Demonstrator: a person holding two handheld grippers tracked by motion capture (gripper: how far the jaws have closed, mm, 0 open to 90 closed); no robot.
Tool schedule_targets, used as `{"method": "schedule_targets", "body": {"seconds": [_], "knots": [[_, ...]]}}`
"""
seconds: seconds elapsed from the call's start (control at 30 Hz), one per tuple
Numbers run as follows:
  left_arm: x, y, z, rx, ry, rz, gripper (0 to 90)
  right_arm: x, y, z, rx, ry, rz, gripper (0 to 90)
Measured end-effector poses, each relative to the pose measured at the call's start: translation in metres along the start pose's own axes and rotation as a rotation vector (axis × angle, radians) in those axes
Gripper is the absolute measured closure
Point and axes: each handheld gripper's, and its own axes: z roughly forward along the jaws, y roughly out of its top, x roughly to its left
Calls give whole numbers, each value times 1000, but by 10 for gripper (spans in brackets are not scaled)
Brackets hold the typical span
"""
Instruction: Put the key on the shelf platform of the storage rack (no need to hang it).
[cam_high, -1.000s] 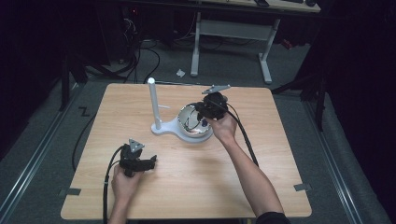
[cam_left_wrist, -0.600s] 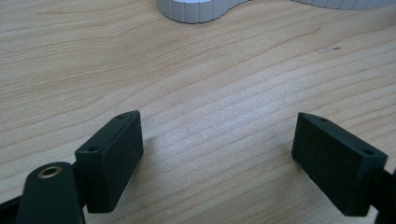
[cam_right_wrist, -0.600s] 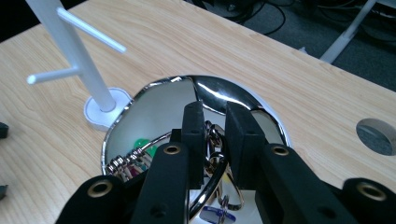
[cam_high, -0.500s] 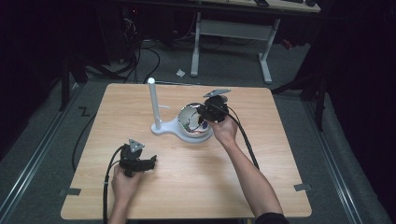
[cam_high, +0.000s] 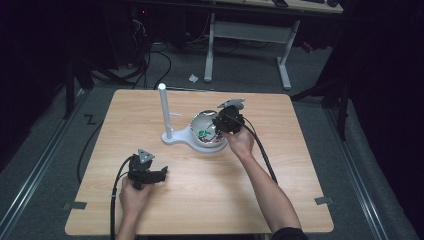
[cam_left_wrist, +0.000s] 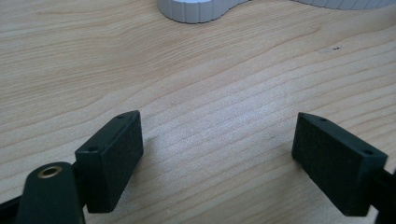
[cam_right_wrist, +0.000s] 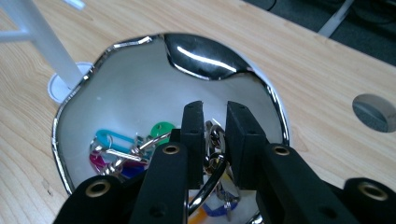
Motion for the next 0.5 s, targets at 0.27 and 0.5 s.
{"method": "schedule_targets", "body": {"seconds": [0.27, 0.5], "knots": [[1, 0, 0, 0, -5, 12, 169, -6, -4, 3, 23, 21, 17, 695], [-1, 0, 0, 1, 5, -11, 168, -10, -5, -9, -17, 49, 44, 563]]}}
